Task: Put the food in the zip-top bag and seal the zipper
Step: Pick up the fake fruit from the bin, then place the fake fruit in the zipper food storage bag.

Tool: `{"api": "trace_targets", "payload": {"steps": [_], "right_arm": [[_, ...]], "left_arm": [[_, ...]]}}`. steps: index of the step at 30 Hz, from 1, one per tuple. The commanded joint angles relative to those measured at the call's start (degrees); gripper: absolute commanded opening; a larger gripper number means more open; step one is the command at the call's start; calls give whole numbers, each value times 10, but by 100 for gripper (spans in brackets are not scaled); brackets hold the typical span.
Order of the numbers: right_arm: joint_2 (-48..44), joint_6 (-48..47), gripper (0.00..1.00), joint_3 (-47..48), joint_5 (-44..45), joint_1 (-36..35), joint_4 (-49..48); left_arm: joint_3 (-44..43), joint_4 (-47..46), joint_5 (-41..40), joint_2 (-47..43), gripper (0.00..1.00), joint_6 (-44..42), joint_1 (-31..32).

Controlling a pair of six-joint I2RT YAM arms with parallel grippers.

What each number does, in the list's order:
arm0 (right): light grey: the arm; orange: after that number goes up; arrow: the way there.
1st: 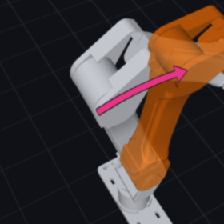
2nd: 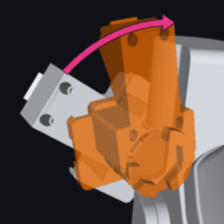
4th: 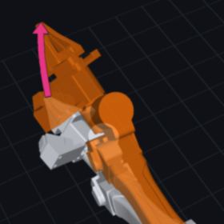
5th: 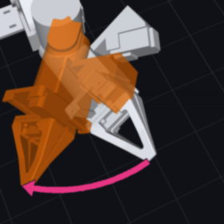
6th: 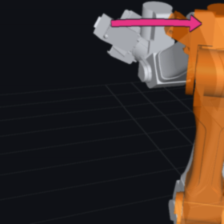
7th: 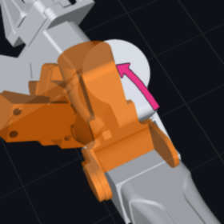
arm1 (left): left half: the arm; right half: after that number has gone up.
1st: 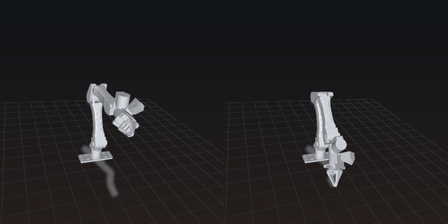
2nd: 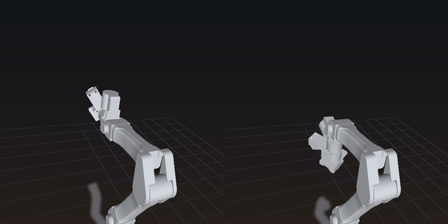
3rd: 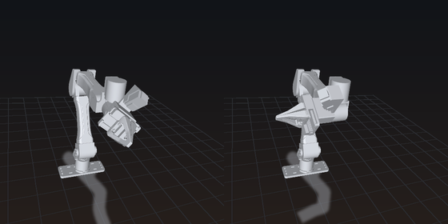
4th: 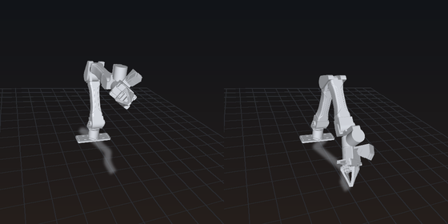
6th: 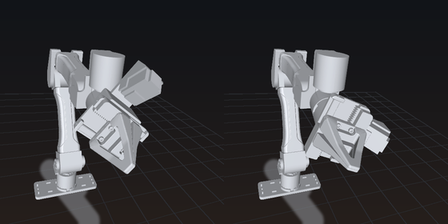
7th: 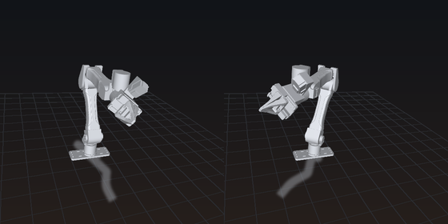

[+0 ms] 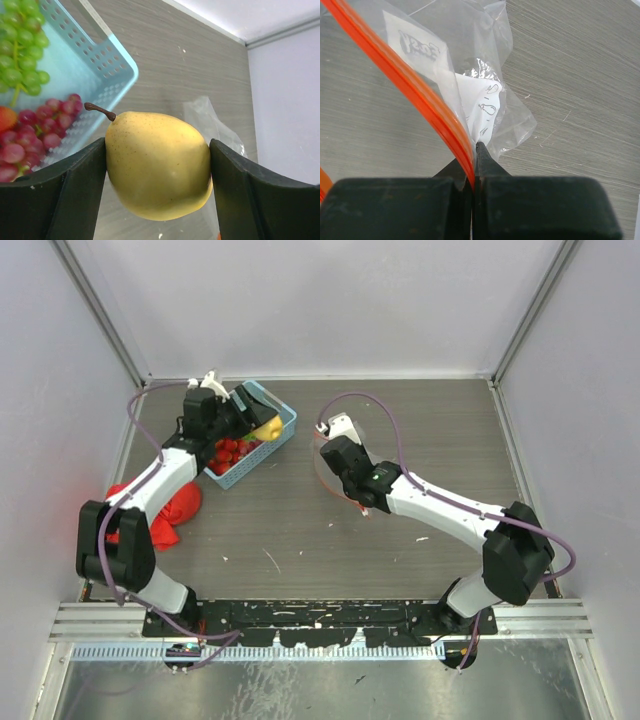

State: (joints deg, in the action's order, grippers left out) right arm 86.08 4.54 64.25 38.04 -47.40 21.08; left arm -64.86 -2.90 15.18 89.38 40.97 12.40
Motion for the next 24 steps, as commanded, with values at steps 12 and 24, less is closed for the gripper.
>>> {"api": "trace_targets", "payload": {"steps": [12,24], "right_arm": [[18,39,1,45,-9,2,-6],[30,63,1,56,-39,2,-6]], "left_arm": [[123,-67,-45,-190,51,66,79],[184,-126,-90,-222,51,93,177]]}}
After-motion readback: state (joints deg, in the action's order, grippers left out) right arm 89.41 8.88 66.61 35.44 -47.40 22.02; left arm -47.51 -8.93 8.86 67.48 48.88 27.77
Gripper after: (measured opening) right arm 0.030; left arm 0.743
